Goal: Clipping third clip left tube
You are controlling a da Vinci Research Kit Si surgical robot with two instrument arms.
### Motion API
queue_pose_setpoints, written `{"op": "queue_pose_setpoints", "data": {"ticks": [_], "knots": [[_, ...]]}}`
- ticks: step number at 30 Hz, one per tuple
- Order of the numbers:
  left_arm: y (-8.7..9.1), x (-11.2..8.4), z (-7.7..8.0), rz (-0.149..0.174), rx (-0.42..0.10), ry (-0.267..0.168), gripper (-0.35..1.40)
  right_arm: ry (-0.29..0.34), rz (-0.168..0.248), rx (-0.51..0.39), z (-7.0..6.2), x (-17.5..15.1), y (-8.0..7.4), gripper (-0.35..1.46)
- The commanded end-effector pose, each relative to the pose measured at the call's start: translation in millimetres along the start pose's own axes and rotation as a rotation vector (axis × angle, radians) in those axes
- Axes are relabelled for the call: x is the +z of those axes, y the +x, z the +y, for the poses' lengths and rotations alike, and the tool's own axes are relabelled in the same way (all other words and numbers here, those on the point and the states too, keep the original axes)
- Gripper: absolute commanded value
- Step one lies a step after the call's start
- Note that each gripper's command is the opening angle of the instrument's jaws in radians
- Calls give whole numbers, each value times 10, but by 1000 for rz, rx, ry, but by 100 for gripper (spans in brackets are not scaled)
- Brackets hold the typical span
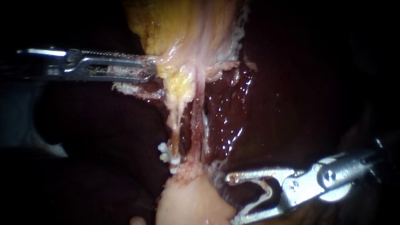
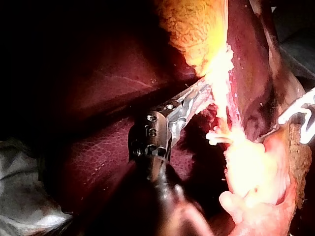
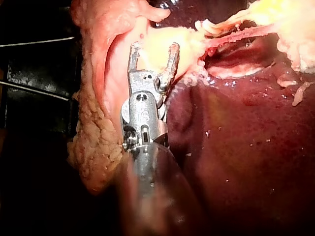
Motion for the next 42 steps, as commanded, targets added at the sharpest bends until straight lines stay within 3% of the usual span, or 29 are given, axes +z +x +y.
{"op": "queue_pose_setpoints", "data": {"ticks": [1,5,8,12,17,27,32,42], "knots": [[0,-1,0,0,0,-1,-35,0,0,0,0,0,0,50],[9,-15,2,-5,-5,-8,-35,-1,0,1,1,-1,-1,50],[27,-39,5,3,-14,6,-35,0,0,1,1,-1,-1,50],[53,-75,11,42,-29,18,-35,0,0,1,2,-2,-1,50],[72,-99,17,67,-19,19,-35,0,0,1,2,-2,-1,50],[75,-106,25,73,-20,20,-35,0,1,3,3,-4,2,50],[73,-105,29,75,-20,23,-35,-8,15,32,8,-2,12,50],[67,-100,33,76,-19,24,-35,-40,27,123,37,25,38,49]]}}
